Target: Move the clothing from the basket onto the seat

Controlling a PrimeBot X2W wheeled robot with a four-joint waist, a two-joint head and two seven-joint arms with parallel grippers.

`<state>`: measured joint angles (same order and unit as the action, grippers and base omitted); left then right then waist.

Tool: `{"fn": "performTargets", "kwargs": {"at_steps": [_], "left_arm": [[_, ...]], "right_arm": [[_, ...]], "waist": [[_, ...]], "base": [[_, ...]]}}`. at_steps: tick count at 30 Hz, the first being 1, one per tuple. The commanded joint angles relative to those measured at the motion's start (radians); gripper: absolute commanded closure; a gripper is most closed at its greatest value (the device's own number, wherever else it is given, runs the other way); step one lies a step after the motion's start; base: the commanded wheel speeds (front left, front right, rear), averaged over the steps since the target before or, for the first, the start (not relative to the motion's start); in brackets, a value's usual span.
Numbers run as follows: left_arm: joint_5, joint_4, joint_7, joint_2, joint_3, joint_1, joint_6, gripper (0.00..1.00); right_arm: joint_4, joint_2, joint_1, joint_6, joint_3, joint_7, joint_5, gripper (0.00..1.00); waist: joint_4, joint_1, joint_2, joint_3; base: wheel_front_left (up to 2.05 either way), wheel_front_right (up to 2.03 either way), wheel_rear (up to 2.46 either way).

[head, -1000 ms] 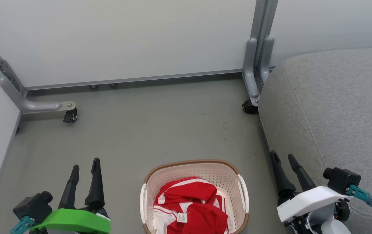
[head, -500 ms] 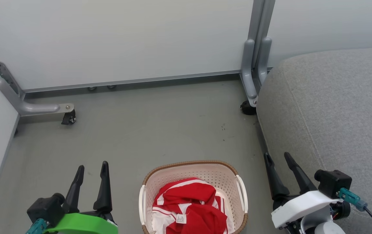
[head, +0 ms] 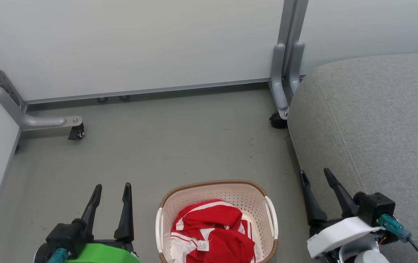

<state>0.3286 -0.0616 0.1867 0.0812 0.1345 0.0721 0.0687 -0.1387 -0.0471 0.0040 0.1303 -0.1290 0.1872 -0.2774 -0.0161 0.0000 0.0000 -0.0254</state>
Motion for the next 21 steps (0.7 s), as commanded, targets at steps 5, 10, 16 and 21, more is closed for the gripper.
{"fn": "performTargets", "kwargs": {"at_steps": [5, 10, 16, 21], "left_arm": [[-0.073, 0.017, 0.020, 0.012, 0.010, 0.010, -0.011, 0.00], [-0.113, 0.021, 0.030, 0.011, 0.016, 0.015, -0.015, 0.00], [-0.158, 0.025, 0.041, 0.008, 0.020, 0.023, -0.018, 0.00], [-0.202, 0.028, 0.051, 0.007, 0.024, 0.025, -0.018, 0.00]], "right_arm": [[0.013, -0.003, 0.009, 0.000, -0.005, 0.019, 0.054, 0.00], [0.015, -0.003, 0.015, 0.000, -0.014, 0.030, 0.095, 0.00], [0.018, -0.004, 0.019, 0.000, -0.022, 0.041, 0.139, 0.00], [0.021, -0.004, 0.023, 0.000, -0.029, 0.050, 0.176, 0.00]], "waist": [[-0.001, 0.0000, 0.0000, 0.000], [-0.001, 0.0000, 0.0000, -0.002], [-0.001, 0.0000, 0.0000, -0.001], [-0.003, 0.0000, 0.0000, -0.002]], "base": [[0.00, 0.00, 0.00], [0.00, 0.00, 0.00], [0.00, 0.00, 0.00], [0.00, 0.00, 0.00]]}}
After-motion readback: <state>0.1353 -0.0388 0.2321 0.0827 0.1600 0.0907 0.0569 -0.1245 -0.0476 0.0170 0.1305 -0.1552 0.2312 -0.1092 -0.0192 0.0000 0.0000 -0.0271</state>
